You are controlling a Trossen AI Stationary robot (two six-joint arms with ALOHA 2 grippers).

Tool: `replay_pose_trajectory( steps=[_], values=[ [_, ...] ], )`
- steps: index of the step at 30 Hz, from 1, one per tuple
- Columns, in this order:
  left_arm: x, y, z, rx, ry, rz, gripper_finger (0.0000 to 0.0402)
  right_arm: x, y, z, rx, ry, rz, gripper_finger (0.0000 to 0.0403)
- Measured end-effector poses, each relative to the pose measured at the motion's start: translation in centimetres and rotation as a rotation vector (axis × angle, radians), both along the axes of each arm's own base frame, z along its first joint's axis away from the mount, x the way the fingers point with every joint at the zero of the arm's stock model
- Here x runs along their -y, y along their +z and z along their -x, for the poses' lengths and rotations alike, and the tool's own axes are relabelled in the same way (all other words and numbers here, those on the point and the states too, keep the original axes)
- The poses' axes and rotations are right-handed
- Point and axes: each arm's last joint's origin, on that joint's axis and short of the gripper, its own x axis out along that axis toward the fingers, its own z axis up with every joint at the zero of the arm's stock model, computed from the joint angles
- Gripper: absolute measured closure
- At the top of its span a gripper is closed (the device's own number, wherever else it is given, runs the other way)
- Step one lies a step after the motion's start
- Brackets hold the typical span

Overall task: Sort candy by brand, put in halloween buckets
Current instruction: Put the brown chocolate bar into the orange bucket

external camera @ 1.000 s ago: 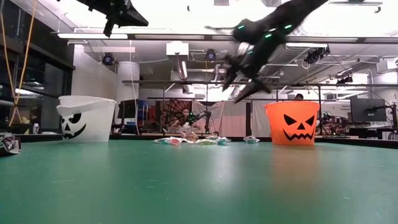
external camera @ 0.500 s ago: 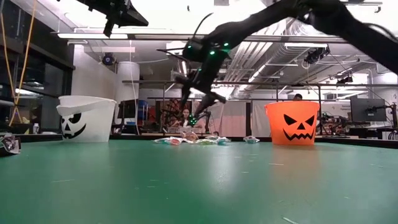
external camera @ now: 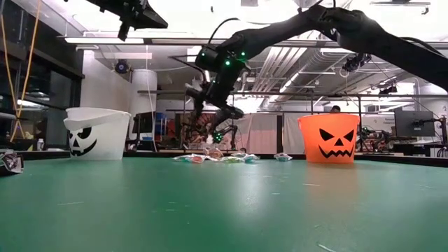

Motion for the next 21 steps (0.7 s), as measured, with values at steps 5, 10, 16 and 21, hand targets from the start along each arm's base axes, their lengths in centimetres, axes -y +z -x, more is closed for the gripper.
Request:
replay_pose_trajectory(
  steps=[5,10,16,21],
  values=[
    [0.0,0.0,0.0,-0.005,-0.005,-0.008,0.0402,1.5,-1.1,1.3,-0.076,-0.075,-0.036,0.0161],
    [0.0,0.0,0.0,-0.006,-0.006,-0.008,0.0401,2.6,-3.0,1.5,-0.043,-0.086,-0.16,0.0161],
    [0.0,0.0,0.0,-0.007,-0.006,-0.009,0.0402,2.5,-3.8,1.8,-0.09,-0.09,-0.202,0.0161],
    [0.0,0.0,0.0,-0.007,-0.005,-0.008,0.0401,4.0,-2.2,2.6,-0.061,0.035,-0.193,0.0161]
  ],
)
